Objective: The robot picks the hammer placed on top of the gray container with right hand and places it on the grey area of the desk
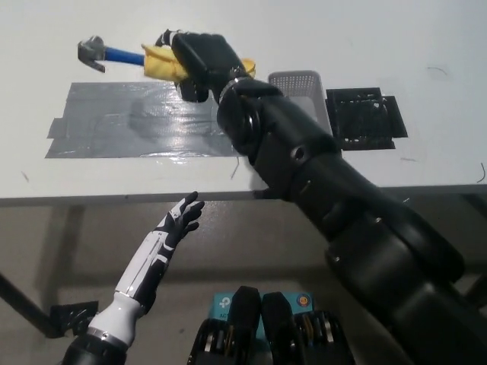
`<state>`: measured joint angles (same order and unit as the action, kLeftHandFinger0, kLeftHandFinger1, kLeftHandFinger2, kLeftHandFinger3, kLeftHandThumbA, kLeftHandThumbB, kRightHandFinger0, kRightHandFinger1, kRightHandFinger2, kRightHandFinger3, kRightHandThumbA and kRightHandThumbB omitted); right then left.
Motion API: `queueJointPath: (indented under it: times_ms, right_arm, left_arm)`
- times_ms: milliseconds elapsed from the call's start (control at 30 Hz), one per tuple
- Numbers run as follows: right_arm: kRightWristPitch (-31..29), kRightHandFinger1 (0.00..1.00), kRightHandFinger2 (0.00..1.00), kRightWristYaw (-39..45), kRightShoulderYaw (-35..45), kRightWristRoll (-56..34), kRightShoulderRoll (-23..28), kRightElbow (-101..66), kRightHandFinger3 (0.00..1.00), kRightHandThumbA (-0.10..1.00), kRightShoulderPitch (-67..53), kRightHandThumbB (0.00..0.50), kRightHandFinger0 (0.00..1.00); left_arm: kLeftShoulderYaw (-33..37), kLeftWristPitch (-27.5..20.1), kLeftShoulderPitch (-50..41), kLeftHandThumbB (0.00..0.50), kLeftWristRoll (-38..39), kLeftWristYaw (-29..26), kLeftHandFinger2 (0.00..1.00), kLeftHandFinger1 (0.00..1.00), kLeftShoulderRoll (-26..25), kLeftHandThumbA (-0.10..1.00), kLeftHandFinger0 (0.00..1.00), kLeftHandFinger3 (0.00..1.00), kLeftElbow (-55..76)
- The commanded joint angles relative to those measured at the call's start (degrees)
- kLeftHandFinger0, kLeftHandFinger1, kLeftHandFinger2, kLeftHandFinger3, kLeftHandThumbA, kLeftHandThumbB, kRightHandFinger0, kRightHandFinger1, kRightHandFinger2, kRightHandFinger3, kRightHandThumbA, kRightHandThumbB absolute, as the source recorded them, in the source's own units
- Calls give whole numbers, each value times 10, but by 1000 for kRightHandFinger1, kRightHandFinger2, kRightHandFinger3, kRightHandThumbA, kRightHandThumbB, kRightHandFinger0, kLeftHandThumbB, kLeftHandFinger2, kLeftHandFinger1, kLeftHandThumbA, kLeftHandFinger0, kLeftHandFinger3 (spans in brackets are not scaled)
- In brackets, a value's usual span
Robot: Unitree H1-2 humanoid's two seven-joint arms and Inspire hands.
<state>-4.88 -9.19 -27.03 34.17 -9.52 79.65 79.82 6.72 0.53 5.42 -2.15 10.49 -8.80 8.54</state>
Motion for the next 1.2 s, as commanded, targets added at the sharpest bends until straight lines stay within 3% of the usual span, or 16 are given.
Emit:
queueJointPath:
  times_ms: [0,167,200,267,333,400,433,500,600,667,800,867,900,933,1000,1167]
  right_arm:
    - [9,386,777,-33,6,-11,-12,-2,747,-100,37,183,0]
    - [7,360,739,-45,2,-8,-19,4,719,-100,12,196,0]
    - [8,435,789,-46,-1,-5,-19,5,782,-100,3,244,75]
    - [8,350,706,-55,-11,5,-22,7,542,-100,-24,235,1]
    - [7,351,720,-56,-13,2,-25,8,575,-100,-39,237,2]
    - [11,351,704,-48,-13,-1,-26,9,477,-100,-44,229,2]
    - [12,373,698,-46,-15,1,-27,11,556,-100,-48,258,45]
    - [13,289,556,-46,-18,2,-26,11,471,-100,-51,249,1]
    - [15,205,360,-43,-21,2,-27,10,577,-100,-58,249,23]
    - [13,50,255,-44,-23,2,-25,10,460,-100,-62,208,0]
    - [10,144,417,-46,-26,2,-22,11,370,-100,-63,155,7]
    - [11,517,785,-3,-11,-17,-22,12,700,95,-59,181,331]
    - [16,989,1000,51,3,-36,-21,14,1000,423,-54,300,796]
    - [19,1000,1000,64,8,-40,-20,14,1000,488,-54,377,1000]
    - [27,1000,1000,89,10,-38,-19,14,1000,588,-52,492,1000]
    - [45,1000,1000,117,24,-49,-12,9,1000,737,-41,500,1000]
  left_arm:
    - [-4,-35,1,148,-23,-26,1000,1000,16,1000,1000,1000,19]
    - [-12,-42,-2,149,-49,-48,1000,1000,28,1000,1000,1000,21]
    - [-12,-45,-2,125,-53,-51,1000,1000,29,1000,1000,1000,21]
    - [-12,-50,-3,125,-60,-53,1000,1000,35,1000,1000,1000,21]
    - [-11,-48,-3,137,-61,-50,1000,1000,34,1000,1000,1000,23]
    - [-9,-50,-2,135,-66,-48,1000,1000,33,1000,1000,1000,23]
    - [-8,-52,-1,128,-66,-48,1000,1000,34,1000,1000,1000,21]
    - [-8,-51,1,125,-68,-47,1000,1000,34,1000,1000,1000,20]
    - [-6,-46,2,151,-69,-43,1000,1000,34,1000,1000,1000,23]
    - [-5,-44,2,144,-68,-41,1000,1000,33,1000,1000,1000,24]
    - [-6,-40,6,156,-72,-40,1000,1000,32,1000,1000,1000,25]
    - [-6,-40,3,156,-74,-40,1000,1000,30,1000,1000,1000,28]
    - [-5,-41,1,156,-74,-39,1000,1000,30,1000,1000,1000,28]
    - [-5,-41,1,155,-74,-39,1000,1000,30,1000,1000,1000,28]
    - [-4,-46,0,149,-75,-37,1000,1000,28,1000,1000,1000,27]
    - [-7,-43,-3,158,-71,-36,1000,1000,26,1000,1000,1000,27]
